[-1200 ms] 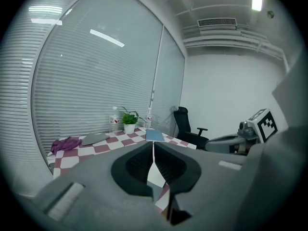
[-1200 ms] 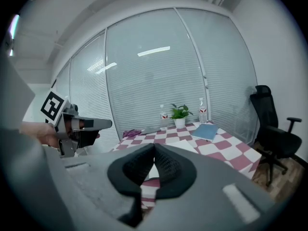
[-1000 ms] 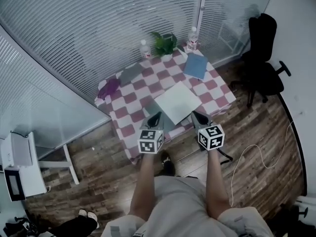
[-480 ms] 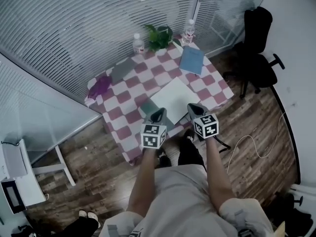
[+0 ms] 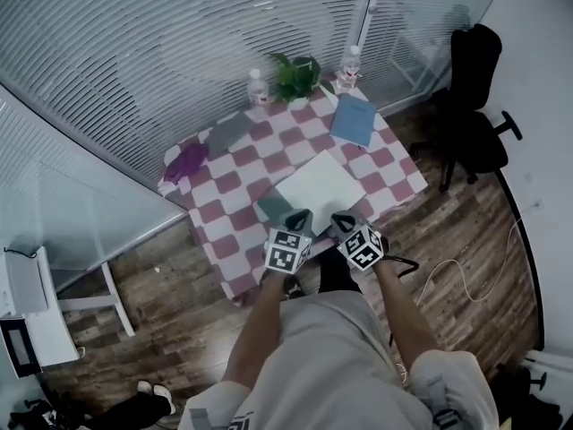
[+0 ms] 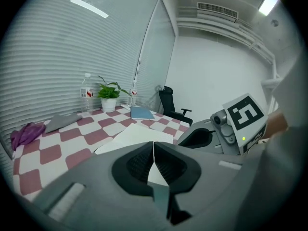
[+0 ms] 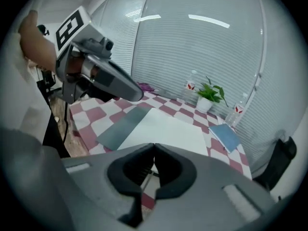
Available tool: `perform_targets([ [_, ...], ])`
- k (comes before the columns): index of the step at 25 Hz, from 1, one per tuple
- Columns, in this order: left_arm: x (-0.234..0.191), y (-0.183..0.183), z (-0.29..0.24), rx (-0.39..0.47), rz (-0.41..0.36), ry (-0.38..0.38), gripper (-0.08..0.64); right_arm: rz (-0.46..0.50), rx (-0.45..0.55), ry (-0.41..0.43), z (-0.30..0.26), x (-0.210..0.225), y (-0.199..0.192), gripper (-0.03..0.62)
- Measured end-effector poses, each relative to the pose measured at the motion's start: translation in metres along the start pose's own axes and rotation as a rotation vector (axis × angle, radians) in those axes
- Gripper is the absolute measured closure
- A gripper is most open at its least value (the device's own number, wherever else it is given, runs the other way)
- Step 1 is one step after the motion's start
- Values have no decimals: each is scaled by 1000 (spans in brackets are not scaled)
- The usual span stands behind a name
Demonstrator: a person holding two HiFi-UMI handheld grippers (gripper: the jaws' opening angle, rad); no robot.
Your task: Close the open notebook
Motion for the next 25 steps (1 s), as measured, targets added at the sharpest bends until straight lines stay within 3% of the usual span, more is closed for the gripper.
perform_targets([
  [5,1,-10,2,-18,30,6,552,98,-6,31,-6,-22,-5,588],
  [7,0,-13,2,-21,34,13,552,119,-10,49,-9,-27,-7,534],
  [12,-11,-29,9,-32,65,115,552,207,-24,42,-9,-40,-21,511],
  [14,-12,-31,13,-32,73,121,552,263,-39,33,-9,-45,-25,491],
  [18,-8,-32,19,-24,70,121,552,414,-82,-2,-16,-54,-34,486],
  [22,-6,-30,22,-18,65,123,552,653,-155,-106,-29,-61,-39,469],
  [25,-6,-27,23,-12,60,125,552,730,-171,-131,-39,-69,-38,462],
])
Point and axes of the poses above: the fingertips, and each gripper's own axes: z backward along the fingers, x to its right, y out of its top, the point moved 4 cm from there along z, backward along the fingers, and after that the axes turned 2 degrees about -y, right-handed, at the moved point
